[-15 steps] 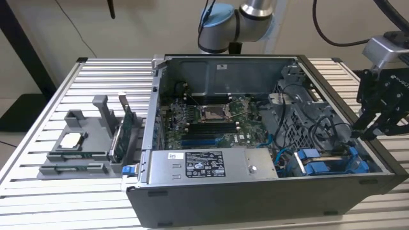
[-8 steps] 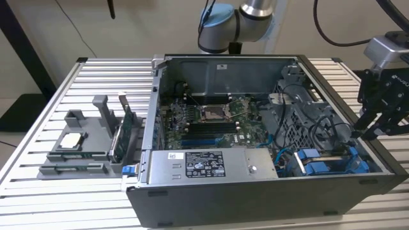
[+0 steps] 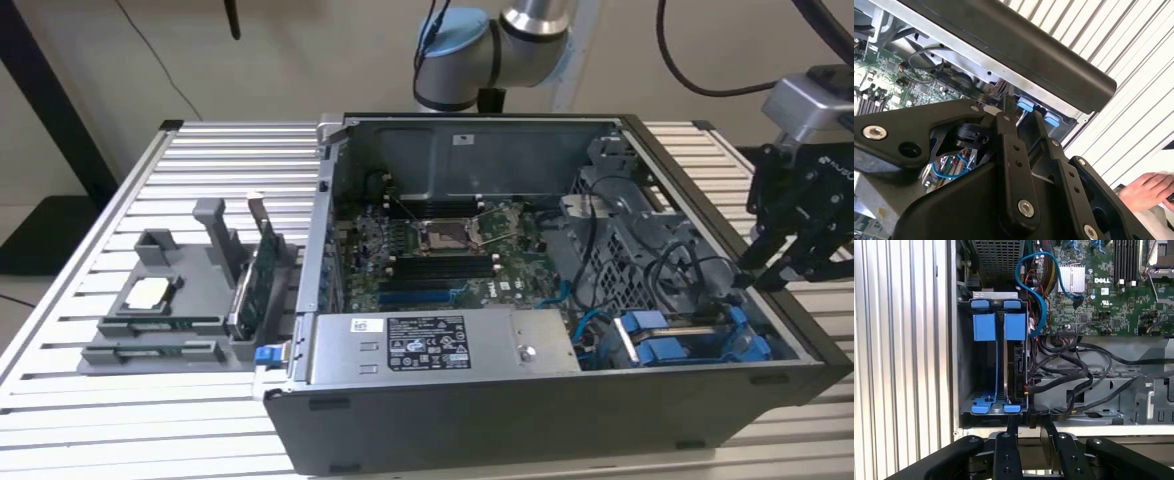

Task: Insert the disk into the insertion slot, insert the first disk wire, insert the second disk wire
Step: 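Insert the second disk wire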

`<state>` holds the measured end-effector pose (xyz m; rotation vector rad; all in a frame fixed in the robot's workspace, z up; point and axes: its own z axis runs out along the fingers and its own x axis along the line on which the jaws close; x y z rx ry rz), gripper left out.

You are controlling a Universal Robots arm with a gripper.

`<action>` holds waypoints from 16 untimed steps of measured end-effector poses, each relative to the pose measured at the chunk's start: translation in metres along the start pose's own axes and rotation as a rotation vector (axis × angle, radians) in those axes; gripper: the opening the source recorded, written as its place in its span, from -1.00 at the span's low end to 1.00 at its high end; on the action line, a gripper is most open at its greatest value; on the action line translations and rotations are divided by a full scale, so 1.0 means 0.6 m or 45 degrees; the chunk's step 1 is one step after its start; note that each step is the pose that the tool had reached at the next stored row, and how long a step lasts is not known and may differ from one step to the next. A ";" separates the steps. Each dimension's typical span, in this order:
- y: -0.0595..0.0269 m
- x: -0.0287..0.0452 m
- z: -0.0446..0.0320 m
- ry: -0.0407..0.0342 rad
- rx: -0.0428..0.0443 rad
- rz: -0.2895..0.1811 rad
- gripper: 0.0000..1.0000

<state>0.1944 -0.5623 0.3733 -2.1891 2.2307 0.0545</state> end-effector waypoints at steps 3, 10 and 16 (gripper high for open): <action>0.000 0.000 0.002 -0.0026 -0.019 0.007 -0.35; 0.000 0.000 0.006 -0.0033 -0.059 0.028 -0.35; -0.001 0.000 0.006 -0.0036 -0.061 0.029 -0.35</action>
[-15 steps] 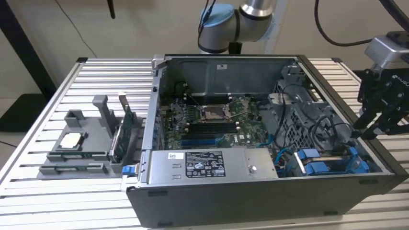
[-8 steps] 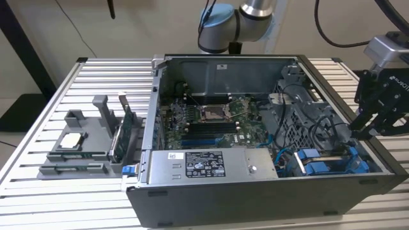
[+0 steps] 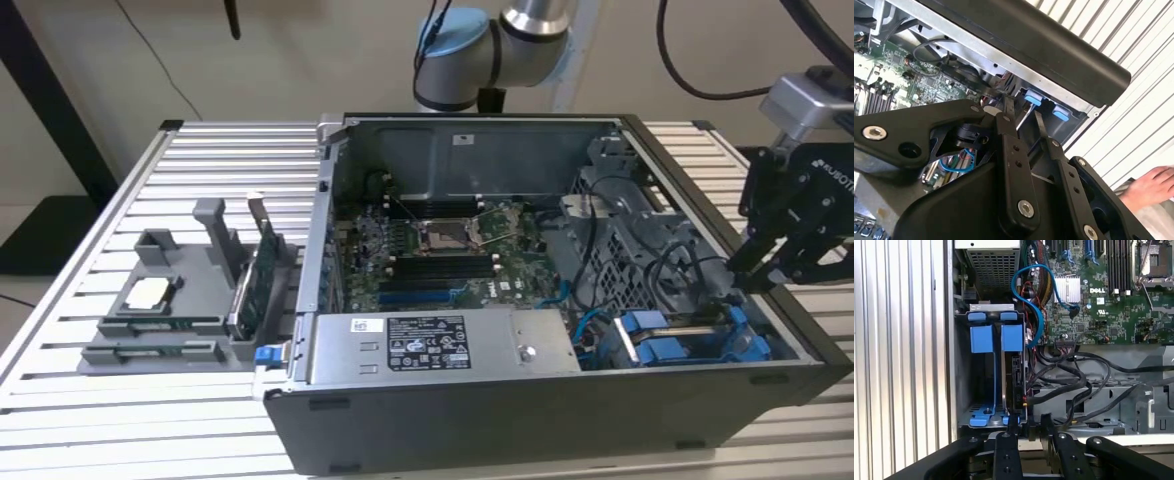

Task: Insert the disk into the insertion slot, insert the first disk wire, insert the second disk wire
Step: 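Insert the second disk wire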

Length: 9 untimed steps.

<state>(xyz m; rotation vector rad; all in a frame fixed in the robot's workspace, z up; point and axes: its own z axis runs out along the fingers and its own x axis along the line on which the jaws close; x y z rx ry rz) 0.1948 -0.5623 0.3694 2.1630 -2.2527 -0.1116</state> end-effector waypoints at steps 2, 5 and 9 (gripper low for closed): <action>0.000 0.000 0.000 0.0000 0.000 0.000 -0.35; 0.000 0.000 0.000 -0.0002 0.000 0.000 -0.40; 0.000 0.000 0.000 -0.0004 0.000 0.000 -0.54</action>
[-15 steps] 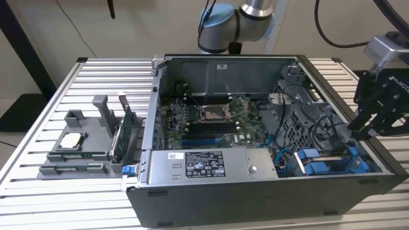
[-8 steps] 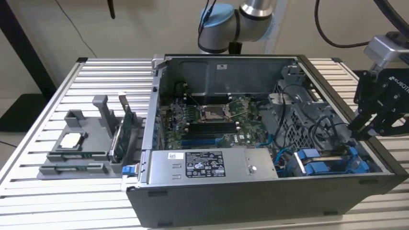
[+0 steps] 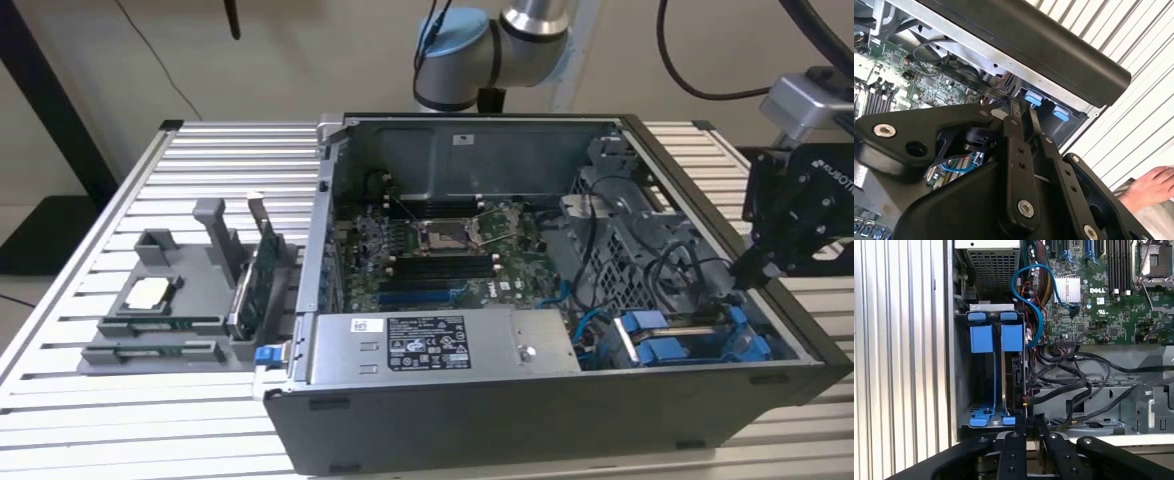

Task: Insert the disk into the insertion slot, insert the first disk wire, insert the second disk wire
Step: 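Insert the second disk wire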

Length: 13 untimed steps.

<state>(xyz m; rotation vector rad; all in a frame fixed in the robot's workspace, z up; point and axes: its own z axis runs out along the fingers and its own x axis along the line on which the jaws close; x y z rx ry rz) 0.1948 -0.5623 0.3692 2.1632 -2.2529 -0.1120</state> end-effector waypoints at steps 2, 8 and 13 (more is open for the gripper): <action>0.000 0.000 0.000 0.0000 0.000 0.000 -0.69; 0.000 0.000 0.000 -0.0001 0.000 0.000 -0.69; 0.000 0.000 0.000 -0.0001 0.000 0.000 -0.69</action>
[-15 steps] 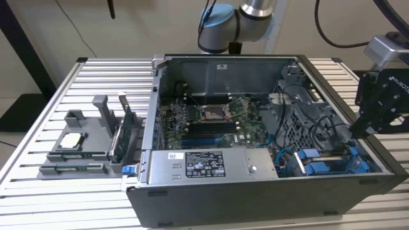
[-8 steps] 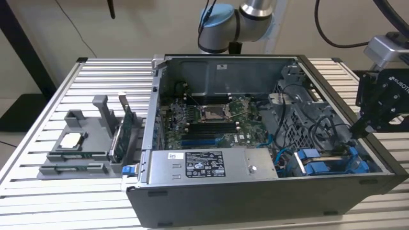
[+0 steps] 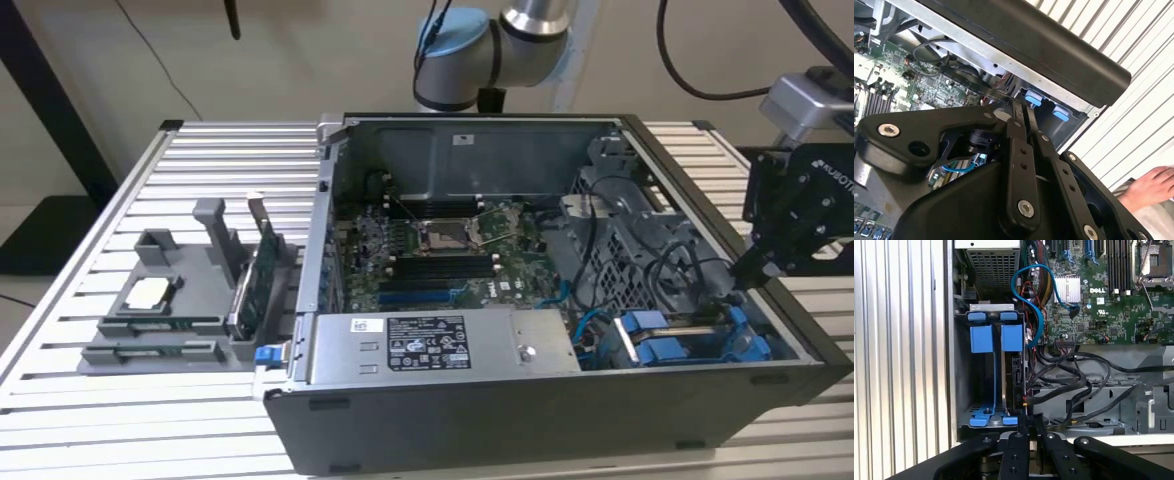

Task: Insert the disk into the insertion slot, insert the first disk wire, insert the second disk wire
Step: 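Insert the second disk wire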

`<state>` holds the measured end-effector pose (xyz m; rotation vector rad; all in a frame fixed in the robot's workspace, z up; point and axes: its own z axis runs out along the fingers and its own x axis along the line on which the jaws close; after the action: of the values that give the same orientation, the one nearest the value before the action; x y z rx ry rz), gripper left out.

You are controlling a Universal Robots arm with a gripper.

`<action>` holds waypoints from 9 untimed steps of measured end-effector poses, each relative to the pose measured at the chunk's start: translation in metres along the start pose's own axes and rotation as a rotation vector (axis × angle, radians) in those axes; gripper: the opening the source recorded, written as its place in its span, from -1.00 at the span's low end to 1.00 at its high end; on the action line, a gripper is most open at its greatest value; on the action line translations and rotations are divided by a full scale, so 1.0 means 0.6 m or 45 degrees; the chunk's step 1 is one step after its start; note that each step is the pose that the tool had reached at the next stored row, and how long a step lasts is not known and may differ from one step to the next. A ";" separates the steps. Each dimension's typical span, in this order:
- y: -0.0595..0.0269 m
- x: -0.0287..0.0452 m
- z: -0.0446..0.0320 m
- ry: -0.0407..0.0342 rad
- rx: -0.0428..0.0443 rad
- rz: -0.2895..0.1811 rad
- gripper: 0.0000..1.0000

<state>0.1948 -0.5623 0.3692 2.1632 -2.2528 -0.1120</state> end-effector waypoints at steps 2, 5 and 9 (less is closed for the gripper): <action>0.000 0.000 0.000 -0.0001 0.000 0.000 -0.69; 0.000 0.000 0.000 0.0000 0.000 0.000 -0.69; 0.004 0.000 -0.008 -0.0004 0.000 0.000 -0.69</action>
<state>0.1926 -0.5623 0.3739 2.1632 -2.2532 -0.1123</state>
